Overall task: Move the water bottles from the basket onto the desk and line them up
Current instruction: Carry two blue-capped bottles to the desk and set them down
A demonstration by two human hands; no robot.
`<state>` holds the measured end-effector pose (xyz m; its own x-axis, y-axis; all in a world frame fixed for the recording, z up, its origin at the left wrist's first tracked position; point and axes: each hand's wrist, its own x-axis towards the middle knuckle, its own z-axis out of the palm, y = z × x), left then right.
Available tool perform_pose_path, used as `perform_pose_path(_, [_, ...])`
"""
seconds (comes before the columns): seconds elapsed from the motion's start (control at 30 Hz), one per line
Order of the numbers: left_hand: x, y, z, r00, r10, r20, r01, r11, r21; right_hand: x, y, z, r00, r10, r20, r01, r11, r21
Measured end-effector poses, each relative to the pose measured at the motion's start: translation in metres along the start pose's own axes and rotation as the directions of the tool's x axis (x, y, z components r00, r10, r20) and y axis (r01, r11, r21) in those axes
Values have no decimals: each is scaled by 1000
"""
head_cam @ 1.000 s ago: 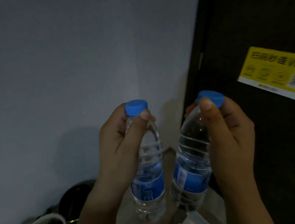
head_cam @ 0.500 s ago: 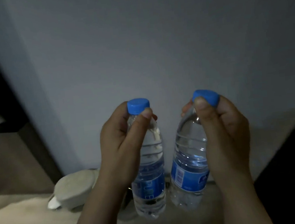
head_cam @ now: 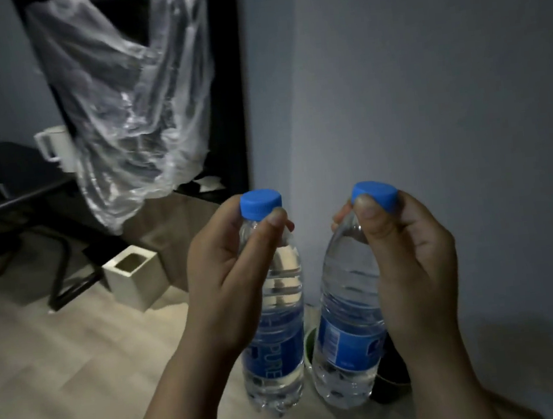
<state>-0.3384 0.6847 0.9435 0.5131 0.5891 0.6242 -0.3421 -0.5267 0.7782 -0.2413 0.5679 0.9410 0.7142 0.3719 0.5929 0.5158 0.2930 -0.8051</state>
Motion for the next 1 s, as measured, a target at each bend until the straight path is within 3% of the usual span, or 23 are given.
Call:
perform_pose_path(0.2, [13,-23,-97,990,-16,-139,29,996,87,6,10,104,991,21,135,-32,996,82])
perform_pose_path(0.43, [31,-59,-174,932,-52,-360,133,970,202,29,36,208,948,17,316,-74,982,171])
perform_pose_path(0.77, [96,-99,-243,833,60,-550,222,874,432,97,87,347,846,-95,525,-137,912,386])
perform_pose_path(1.0, [125,-133,-290,735,80,-673,317,837,446,122,114,432,744,-175,645,-156,893,422])
